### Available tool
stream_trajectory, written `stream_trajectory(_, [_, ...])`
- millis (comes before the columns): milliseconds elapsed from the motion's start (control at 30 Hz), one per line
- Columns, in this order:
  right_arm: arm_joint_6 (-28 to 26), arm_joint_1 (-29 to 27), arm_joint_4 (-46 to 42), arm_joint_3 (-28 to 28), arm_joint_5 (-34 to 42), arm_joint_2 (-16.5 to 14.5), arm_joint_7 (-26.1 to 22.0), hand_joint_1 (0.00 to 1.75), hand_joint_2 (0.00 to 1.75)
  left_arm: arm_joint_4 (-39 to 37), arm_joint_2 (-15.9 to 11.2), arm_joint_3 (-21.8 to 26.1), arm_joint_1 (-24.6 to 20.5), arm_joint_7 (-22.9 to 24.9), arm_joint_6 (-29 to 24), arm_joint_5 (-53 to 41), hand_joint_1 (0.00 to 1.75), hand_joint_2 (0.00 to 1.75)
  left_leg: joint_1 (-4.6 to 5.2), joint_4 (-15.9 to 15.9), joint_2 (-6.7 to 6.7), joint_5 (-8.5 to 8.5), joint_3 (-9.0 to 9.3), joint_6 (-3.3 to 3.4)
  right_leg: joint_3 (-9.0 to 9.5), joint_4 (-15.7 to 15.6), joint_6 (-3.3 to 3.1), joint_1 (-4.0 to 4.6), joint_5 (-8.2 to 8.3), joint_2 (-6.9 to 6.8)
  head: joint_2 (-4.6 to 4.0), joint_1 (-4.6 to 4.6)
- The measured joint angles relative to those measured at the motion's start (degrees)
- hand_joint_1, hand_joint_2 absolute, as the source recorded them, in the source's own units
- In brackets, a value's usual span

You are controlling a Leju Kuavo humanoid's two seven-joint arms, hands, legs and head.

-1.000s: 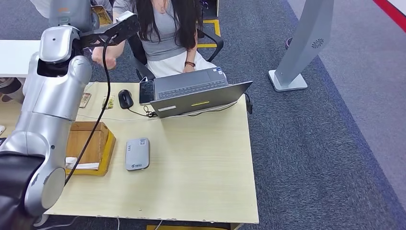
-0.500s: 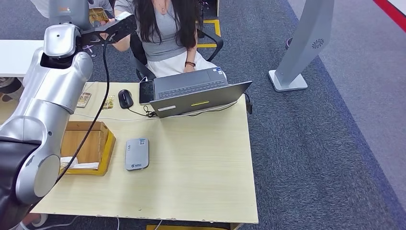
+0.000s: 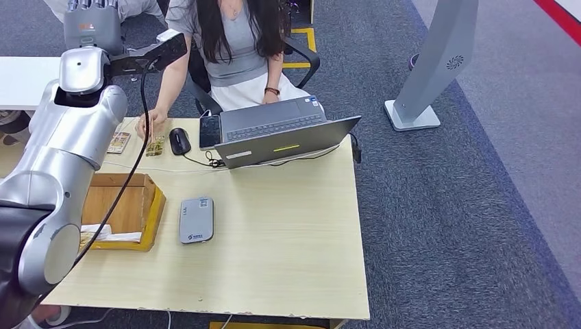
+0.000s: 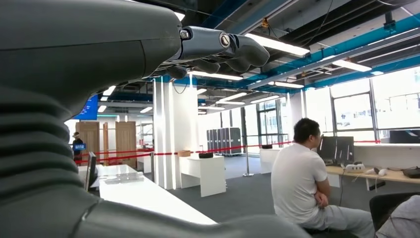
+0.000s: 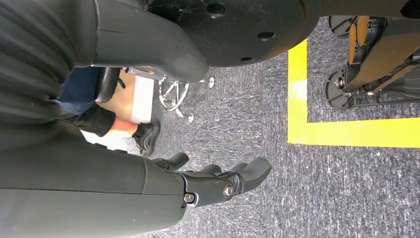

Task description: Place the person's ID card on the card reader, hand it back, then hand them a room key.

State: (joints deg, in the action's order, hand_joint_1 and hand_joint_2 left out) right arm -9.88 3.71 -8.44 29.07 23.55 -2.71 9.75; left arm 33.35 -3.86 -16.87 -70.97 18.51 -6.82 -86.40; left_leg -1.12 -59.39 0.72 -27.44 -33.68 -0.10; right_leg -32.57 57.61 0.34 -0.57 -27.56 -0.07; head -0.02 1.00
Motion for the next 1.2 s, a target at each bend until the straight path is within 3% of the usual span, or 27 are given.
stream_trajectory(133, [0.0, 0.0, 0.0, 0.0, 0.2, 0.0, 0.0, 0.00, 1.75, -0.3, -0.1, 0.0, 0.3, -0.8, -1.1, 0.4, 0.00, 0.00, 0.00, 0.0, -0.01, 0.00, -0.01, 0.00, 0.00, 0.0, 0.00, 0.00, 0.00, -0.01, 0.00, 0.00])
stream_trajectory(233, [0.0, 0.0, 0.0, 0.0, 0.8, 0.0, 0.0, 0.00, 1.75, 0.4, -0.7, 0.2, 2.3, -4.5, -5.0, 3.4, 0.00, 0.00, 0.00, 0.0, 0.00, 0.00, 0.00, 0.00, 0.02, 0.0, 0.00, 0.00, 0.00, 0.01, 0.00, -0.01])
stream_trajectory(300, [-0.2, -0.1, 0.0, 0.0, 1.8, 0.0, -0.2, 0.00, 1.75, 3.6, -1.6, 0.7, 6.5, -9.3, -7.7, 7.9, 0.00, 0.87, 0.03, 0.1, 0.05, -0.02, 0.04, -0.01, 0.08, 0.0, 0.00, -0.02, -0.01, 0.06, 0.00, -0.03])
stream_trajectory(367, [-0.5, -0.2, 0.0, -0.3, 3.2, -0.2, -0.9, 0.00, 1.75, 11.3, -3.2, 2.0, 14.6, -16.2, -10.2, 15.8, 0.00, 1.75, 0.13, 0.2, 0.30, -0.13, 0.29, -0.07, 0.23, 0.0, -0.05, -0.11, -0.06, 0.32, 0.00, -0.11])
stream_trajectory(467, [-1.7, -0.8, 0.0, -1.3, 5.4, -0.7, -2.6, 0.00, 1.75, 30.3, -6.5, 6.6, 34.9, -29.3, -16.1, 31.6, 0.00, 1.75, 0.30, 0.4, 1.17, -0.57, 0.99, -0.22, 0.50, 0.0, -0.22, -0.28, -0.32, 1.20, 0.00, 0.02])
stream_trajectory(567, [-2.6, -1.5, 0.0, -2.4, 7.0, -1.1, -3.9, 0.00, 1.75, 49.3, -7.9, 13.4, 57.3, -42.9, -21.4, 45.2, 0.00, 1.75, 0.29, 0.5, 1.74, -0.98, 1.32, -0.26, 0.53, 0.0, -0.28, -0.29, -0.67, 1.75, 0.00, 0.28])
stream_trajectory(633, [-3.2, -2.0, 0.1, -3.2, 8.0, -1.2, -4.4, 0.00, 1.75, 60.4, -7.0, 18.2, 70.1, -50.9, -20.6, 53.6, 0.00, 1.75, 0.26, 0.5, 1.63, -1.12, 1.25, -0.26, 0.51, 0.0, -0.22, -0.26, -0.88, 1.65, 0.00, 0.34])
stream_trajectory(733, [-4.1, -2.2, 0.1, -4.5, 9.4, -1.5, -5.0, 0.00, 1.75, 74.6, -3.8, 25.1, 83.7, -57.7, -15.8, 63.0, 0.00, 1.75, 0.23, 0.4, 1.08, -1.21, 1.07, -0.19, 0.57, -0.1, -0.16, -0.22, -1.11, 1.09, 0.00, 0.26])
stream_trajectory(800, [-4.5, -2.3, 0.2, -5.2, 9.9, -1.7, -5.2, 0.00, 1.75, 82.3, -1.5, 28.9, 89.9, -58.7, -13.7, 66.4, 0.00, 1.75, 0.23, 0.4, 0.79, -1.24, 1.03, -0.14, 0.65, -0.1, -0.14, -0.20, -1.18, 0.77, 0.00, 0.21])
stream_trajectory(900, [-4.6, -2.3, 0.2, -5.8, 10.0, -1.8, -5.4, 0.00, 1.75, 90.6, 1.0, 32.7, 95.5, -58.8, -13.4, 68.5, 0.00, 1.75, 0.23, 0.4, 0.49, -1.25, 1.03, -0.12, 0.77, -0.1, -0.12, -0.21, -1.19, 0.45, 0.00, 0.19])
stream_trajectory(1100, [-4.6, -2.1, 0.1, -6.4, 10.3, -1.9, -7.2, 0.00, 1.75, 98.2, 3.3, 34.7, 99.9, -58.8, -16.0, 71.1, 0.00, 1.75, 0.15, 0.4, 0.28, -1.20, 1.21, -0.15, 1.06, -0.1, -0.13, -0.18, -1.19, 0.22, 0.00, 0.20])
stream_trajectory(1167, [-4.6, -2.0, 0.1, -6.7, 10.8, -2.0, -7.9, 0.00, 1.75, 98.7, 4.8, 36.0, 100.1, -58.7, -11.5, 74.8, 0.00, 1.75, 0.13, 0.4, 0.27, -1.19, 1.25, -0.16, 1.12, -0.1, -0.14, -0.16, -1.18, 0.21, 0.00, 0.20])
stream_trajectory(1200, [-4.6, -2.0, 0.1, -6.9, 11.2, -2.1, -8.2, 0.00, 1.75, 98.4, 6.1, 37.5, 99.6, -58.5, -6.7, 77.8, 0.00, 1.75, 0.13, 0.4, 0.26, -1.17, 1.28, -0.16, 1.14, -0.1, -0.14, -0.16, -1.18, 0.21, 0.00, 0.20])
